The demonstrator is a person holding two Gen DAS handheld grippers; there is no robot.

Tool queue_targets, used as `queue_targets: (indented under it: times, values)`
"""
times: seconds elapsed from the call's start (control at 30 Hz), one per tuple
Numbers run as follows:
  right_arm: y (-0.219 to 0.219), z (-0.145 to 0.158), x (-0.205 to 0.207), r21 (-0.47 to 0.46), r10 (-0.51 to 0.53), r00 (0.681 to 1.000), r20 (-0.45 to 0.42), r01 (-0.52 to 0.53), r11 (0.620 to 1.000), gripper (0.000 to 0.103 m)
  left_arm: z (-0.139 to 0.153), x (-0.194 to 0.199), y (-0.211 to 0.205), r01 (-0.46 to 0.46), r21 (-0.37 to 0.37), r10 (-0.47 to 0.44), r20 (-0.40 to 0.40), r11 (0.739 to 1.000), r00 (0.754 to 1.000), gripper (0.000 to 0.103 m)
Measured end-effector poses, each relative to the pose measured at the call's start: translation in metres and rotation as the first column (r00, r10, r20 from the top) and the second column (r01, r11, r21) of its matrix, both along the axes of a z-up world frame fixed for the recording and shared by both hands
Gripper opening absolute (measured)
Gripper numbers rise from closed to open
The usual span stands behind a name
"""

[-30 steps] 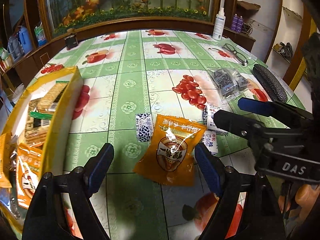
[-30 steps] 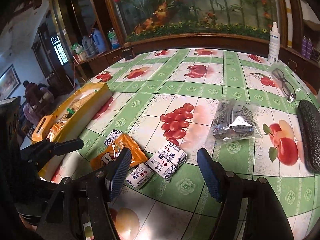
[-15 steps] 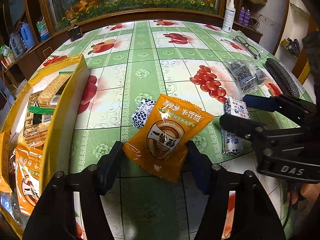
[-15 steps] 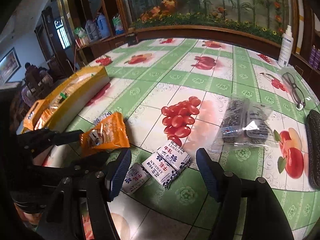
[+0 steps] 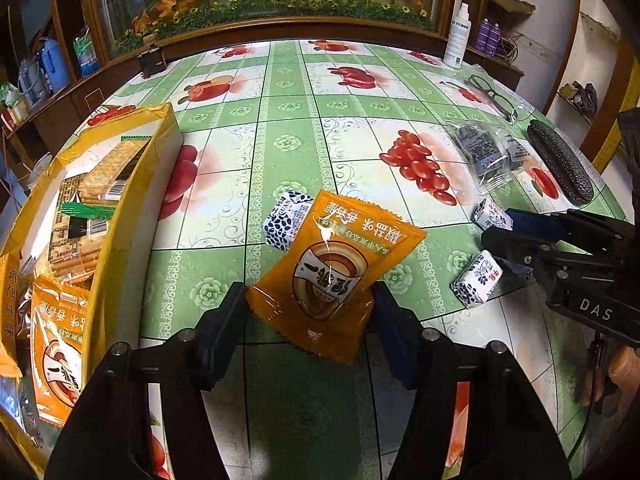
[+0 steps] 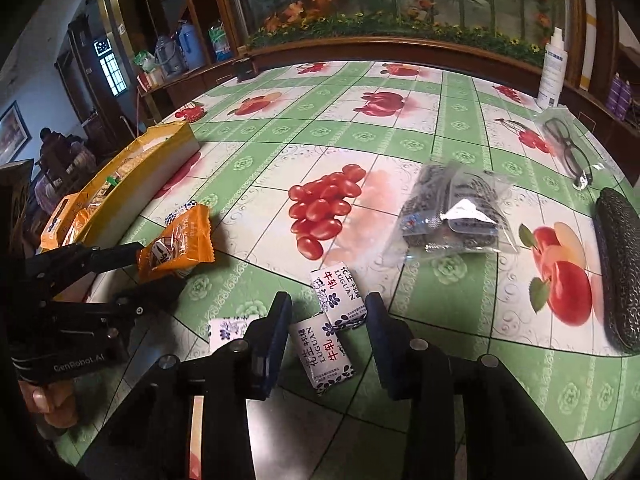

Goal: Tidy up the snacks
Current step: 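Grasp the orange packet with the left gripper while the right grasps a white milk carton, then carry the orange packet and milk carton into the tray and open both grippers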

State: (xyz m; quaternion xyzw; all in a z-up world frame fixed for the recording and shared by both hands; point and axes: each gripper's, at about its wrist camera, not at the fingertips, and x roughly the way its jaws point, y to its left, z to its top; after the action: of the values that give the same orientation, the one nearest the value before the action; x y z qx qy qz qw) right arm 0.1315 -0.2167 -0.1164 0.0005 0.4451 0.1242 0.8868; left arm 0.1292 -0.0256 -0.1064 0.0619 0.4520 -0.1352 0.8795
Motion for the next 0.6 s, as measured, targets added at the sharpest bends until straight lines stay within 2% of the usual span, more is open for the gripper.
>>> queue_targets:
  times: [0.17, 0.27, 0.33, 0.43, 0.53, 0.6]
  values:
    - [-0.001, 0.001, 0.000, -0.014, -0.006, 1.000, 0.005, 0.006, 1.000, 0.039, 0.001, -0.005, 0.000, 0.005, 0.003, -0.005, 0.002, 1.000, 1.000, 0.060]
    - [0.006, -0.001, 0.008, -0.062, -0.004, 1.000, 0.004, 0.004, 0.998, 0.043, 0.001, -0.007, 0.000, 0.010, 0.004, -0.010, 0.001, 1.000, 1.000, 0.060]
    - [0.009, 0.000, 0.012, -0.048, 0.006, 1.000, 0.005, -0.006, 0.999, 0.046, 0.001, -0.008, 0.000, 0.011, 0.003, -0.011, -0.001, 1.000, 1.000, 0.060]
    - [0.013, 0.000, 0.017, -0.047, 0.008, 1.000, 0.006, -0.008, 0.999, 0.045, 0.002, -0.008, 0.000, 0.010, 0.005, -0.010, -0.002, 1.000, 1.000, 0.060]
    - [0.011, -0.003, 0.019, -0.042, 0.006, 1.000, -0.003, -0.006, 0.999, 0.041, 0.001, -0.008, 0.000, 0.009, 0.005, -0.009, -0.003, 1.000, 1.000, 0.060]
    - [0.008, -0.003, 0.018, -0.049, -0.009, 1.000, -0.002, 0.009, 0.999, 0.030, 0.001, -0.007, 0.001, 0.008, 0.002, -0.008, -0.002, 1.000, 1.000, 0.060]
